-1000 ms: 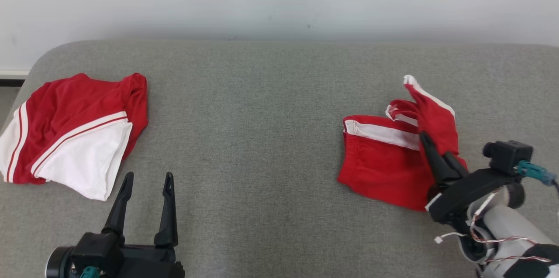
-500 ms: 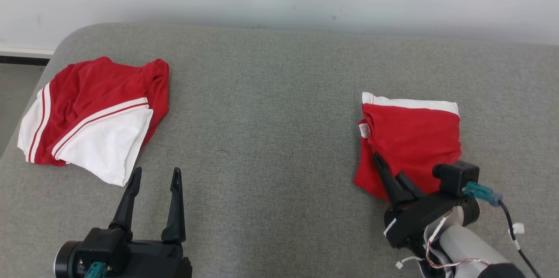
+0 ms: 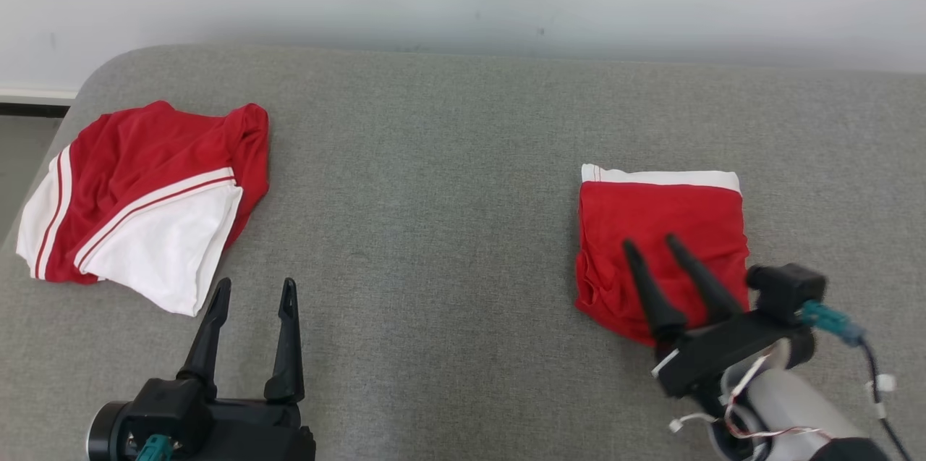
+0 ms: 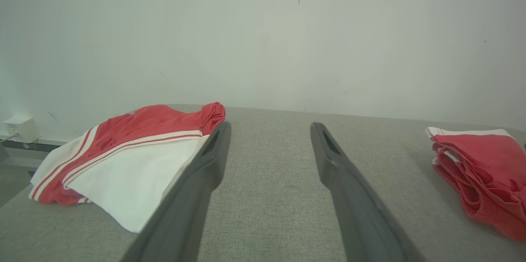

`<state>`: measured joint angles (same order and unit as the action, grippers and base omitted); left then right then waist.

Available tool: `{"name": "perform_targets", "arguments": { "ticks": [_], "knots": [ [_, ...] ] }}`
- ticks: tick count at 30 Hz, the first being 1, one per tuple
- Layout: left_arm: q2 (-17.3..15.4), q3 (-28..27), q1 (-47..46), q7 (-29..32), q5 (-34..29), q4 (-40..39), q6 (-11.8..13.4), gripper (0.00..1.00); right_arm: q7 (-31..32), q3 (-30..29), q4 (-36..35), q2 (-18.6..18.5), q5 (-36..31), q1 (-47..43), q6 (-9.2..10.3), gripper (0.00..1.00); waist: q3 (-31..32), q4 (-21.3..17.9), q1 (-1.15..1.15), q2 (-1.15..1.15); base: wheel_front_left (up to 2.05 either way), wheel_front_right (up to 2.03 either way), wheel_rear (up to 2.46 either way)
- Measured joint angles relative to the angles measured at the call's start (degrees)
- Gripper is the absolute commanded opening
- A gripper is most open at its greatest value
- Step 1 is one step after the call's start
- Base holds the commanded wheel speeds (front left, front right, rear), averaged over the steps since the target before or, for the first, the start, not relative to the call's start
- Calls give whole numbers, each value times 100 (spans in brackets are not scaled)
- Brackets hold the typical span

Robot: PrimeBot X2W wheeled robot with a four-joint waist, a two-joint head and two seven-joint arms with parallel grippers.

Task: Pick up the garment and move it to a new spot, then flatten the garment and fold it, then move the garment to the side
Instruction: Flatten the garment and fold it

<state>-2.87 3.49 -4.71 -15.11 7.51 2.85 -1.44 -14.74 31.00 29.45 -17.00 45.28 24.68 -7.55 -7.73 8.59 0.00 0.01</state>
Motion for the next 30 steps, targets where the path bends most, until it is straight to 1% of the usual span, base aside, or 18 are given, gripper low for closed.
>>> {"name": "perform_targets", "arguments": {
  "ticks": [2, 5, 9, 10, 11, 12, 16, 23, 27, 28, 30],
  "knots": [
    [-1, -30, 2, 0, -3, -1, -3, 100, -20, -238, -171, -101, -121, -10, 0, 100, 17, -30, 0, 0, 0, 0, 0],
    [0, -53, 24, -1, -23, -8, -7, 100, -29, -794, -464, -223, -321, -132, 0, 100, 42, -78, 0, 0, 0, 0, 0],
    [-1, -67, 31, 0, -29, -10, -14, 100, -38, -1425, -573, -360, -714, -458, 0, 100, 69, -104, 0, 0, 0, 0, 0],
    [0, -66, 32, 0, -29, -9, -15, 100, -40, -1584, -552, -352, -716, -528, 0, 46, 71, -102, 0, 0, 0, 0, 0],
    [0, -60, 32, -1, -29, -10, -18, 100, -40, -1697, -497, -349, -742, -596, 0, 27, 73, -95, 0, 0, 0, 0, 0],
    [-2, -57, 32, 0, -29, -5, -35, 100, -38, -1783, -452, -353, -812, -657, 0, 0, 72, -87, 0, 0, 0, 0, 0],
    [-1, -48, 27, 0, -32, 3, -59, 100, -40, -1869, -256, -303, -974, -725, 0, 0, 39, -56, 0, 0, 0, 0, 0],
    [-1, 23, -70, 0, -43, 51, -104, 100, -40, -1507, 432, -181, -1488, -467, 0, 0, -14, 62, 0, 0, 0, 0, 0],
    [-1, 45, -74, 0, -45, 80, -111, 100, -38, -1323, 764, 137, -1647, -337, 0, 0, -23, 142, 0, 0, 0, 0, 0],
    [-1, 57, -75, -1, -45, 90, -111, 100, -38, -1185, 855, 331, -1727, -252, 0, 0, -26, 182, 0, 0, 0, 0, 0],
    [-1, 63, -80, -1, -44, 101, -115, 100, -40, -1010, 902, 528, -1809, -204, 0, 0, -30, 221, 0, -1, 0, 0, 0]
  ]
}}
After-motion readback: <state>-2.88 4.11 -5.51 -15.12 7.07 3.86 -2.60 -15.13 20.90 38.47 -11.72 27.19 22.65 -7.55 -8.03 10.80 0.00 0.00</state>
